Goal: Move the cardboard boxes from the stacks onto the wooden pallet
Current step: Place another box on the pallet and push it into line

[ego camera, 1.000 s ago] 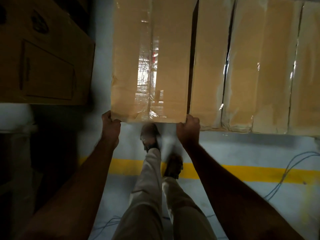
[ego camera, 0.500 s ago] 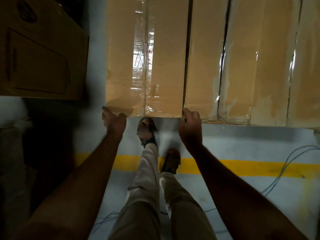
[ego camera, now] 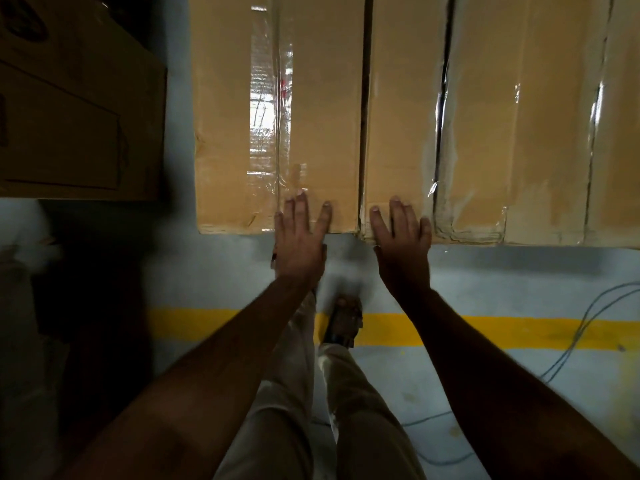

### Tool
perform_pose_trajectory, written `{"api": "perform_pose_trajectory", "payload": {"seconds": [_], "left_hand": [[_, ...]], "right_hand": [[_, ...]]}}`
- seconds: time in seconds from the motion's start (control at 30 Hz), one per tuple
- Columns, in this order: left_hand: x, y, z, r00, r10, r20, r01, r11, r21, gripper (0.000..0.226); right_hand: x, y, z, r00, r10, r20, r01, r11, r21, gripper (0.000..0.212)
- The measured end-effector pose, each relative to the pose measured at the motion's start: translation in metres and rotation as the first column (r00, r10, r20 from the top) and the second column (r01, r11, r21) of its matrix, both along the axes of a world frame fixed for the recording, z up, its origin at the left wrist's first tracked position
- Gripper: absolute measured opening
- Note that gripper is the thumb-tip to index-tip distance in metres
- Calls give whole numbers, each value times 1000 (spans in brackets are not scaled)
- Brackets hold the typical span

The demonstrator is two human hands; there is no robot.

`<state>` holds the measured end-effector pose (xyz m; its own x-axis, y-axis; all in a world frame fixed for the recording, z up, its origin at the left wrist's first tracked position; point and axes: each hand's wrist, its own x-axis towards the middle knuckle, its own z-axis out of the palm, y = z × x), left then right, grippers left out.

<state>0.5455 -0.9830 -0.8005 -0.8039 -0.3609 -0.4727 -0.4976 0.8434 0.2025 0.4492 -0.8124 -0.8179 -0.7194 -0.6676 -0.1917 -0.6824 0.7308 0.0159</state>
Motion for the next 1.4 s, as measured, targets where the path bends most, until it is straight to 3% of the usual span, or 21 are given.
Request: {"api": "perform_pose_trajectory", "payload": {"seconds": [0.13, 0.23, 0.37, 0.6, 0.93, 1.1, 1.23, 1.3, 1.4], "left_hand": [[-21, -2, -17, 980, -194, -43, 192, 980, -51, 101], [-38, -10, -30, 957, -279, -78, 270, 956, -115, 112], [-43, -17, -40, 937, -330, -114, 308, 935, -178, 116], [-41, -13, -47, 937, -311, -159, 278, 940, -195, 117], [-46, -1, -44, 962, -253, -101, 231, 954, -191, 107], [-50, 5, -35, 971, -240, 4, 237, 959, -155, 113], [-64, 16, -14, 990, -115, 82, 117, 993, -18, 120], [-67, 24, -3, 993, -81, 91, 80, 997, 11, 120], [-68, 38, 5, 986, -160, 43, 161, 987, -12, 121]], "right_hand": [[-5, 11, -16, 994, 75, -75, -74, 997, 17, 89], [-16, 11, -30, 972, 99, -211, -115, 991, -66, 72], [-26, 9, -40, 943, 158, -293, -208, 967, -148, 62], [-29, 7, -39, 939, 174, -298, -233, 956, -177, 58], [-36, 1, -37, 962, 172, -214, -208, 966, -156, 58], [-29, -3, -29, 984, 162, -68, -167, 984, -70, 72], [-32, -2, -14, 981, 188, 38, -188, 982, -6, 87], [-35, 0, -3, 984, 175, 38, -174, 985, -13, 91], [-41, 14, 16, 996, 91, -12, -91, 996, -13, 84]]}}
